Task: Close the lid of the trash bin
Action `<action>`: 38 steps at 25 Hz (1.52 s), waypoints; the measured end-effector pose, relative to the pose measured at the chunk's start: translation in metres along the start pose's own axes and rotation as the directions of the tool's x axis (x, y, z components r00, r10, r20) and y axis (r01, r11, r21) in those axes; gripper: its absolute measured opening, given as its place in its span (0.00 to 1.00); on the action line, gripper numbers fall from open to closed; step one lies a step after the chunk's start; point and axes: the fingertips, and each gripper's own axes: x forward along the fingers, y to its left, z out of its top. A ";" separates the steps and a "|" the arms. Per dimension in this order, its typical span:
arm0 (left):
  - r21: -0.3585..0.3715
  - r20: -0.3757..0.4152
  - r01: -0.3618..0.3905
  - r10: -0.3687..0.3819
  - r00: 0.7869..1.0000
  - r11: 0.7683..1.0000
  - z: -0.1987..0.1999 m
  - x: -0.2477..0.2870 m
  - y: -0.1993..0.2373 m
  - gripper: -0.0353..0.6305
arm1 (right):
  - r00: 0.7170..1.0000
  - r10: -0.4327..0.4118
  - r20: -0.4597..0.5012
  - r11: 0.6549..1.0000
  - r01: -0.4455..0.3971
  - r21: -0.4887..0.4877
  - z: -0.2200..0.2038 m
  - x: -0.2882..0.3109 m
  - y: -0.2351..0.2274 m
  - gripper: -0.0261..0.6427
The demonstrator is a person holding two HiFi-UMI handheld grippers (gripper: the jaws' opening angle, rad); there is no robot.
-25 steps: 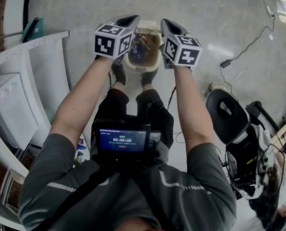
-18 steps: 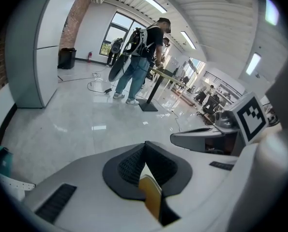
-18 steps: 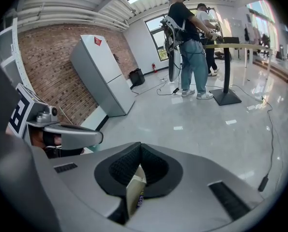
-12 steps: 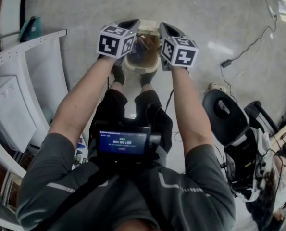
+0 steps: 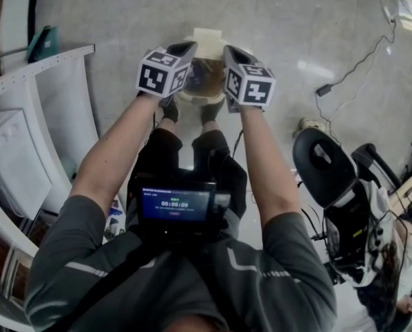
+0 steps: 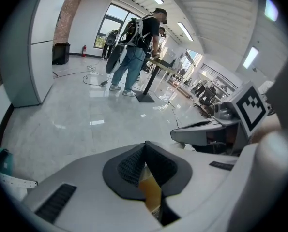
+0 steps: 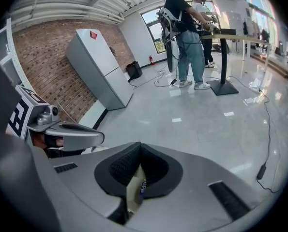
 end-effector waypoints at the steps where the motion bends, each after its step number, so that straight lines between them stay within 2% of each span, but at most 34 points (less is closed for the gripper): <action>1: 0.011 -0.008 -0.002 0.002 1.000 1.000 -0.007 -0.002 -0.001 0.05 | 1.000 0.001 -0.011 1.000 -0.001 -0.001 -0.007 -0.003 0.002 0.06; 3: 0.015 -0.031 -0.006 0.006 0.999 1.000 -0.025 -0.005 -0.003 0.05 | 1.000 0.000 -0.028 1.000 0.000 0.003 -0.023 -0.008 0.003 0.06; 8: -0.043 -0.078 0.005 -0.008 0.997 0.999 -0.067 -0.008 -0.009 0.05 | 0.997 -0.008 -0.078 1.000 0.009 0.014 -0.063 -0.011 0.005 0.06; 14: 0.012 -0.151 0.030 -0.028 0.988 0.999 -0.112 -0.003 -0.022 0.05 | 0.989 -0.012 -0.148 1.000 0.014 0.012 -0.108 -0.009 0.005 0.06; 23: -0.023 -0.264 0.049 -0.053 0.963 0.999 -0.177 0.012 -0.023 0.05 | 0.969 -0.017 -0.245 0.999 0.023 0.022 -0.166 0.007 0.003 0.06; 27: 0.038 -0.302 -0.026 0.037 0.953 0.999 -0.205 0.021 -0.008 0.05 | 0.960 -0.013 -0.281 0.999 0.020 0.025 -0.192 0.014 -0.003 0.06; 34: 0.024 -0.327 -0.015 0.022 0.945 1.000 -0.233 0.047 -0.004 0.05 | 0.944 -0.015 -0.330 0.998 0.034 0.051 -0.227 0.039 -0.013 0.06; 38: 0.039 -0.366 -0.022 0.035 0.930 0.999 -0.252 0.057 0.000 0.05 | 0.934 -0.017 -0.357 0.999 0.029 0.029 -0.241 0.050 -0.017 0.06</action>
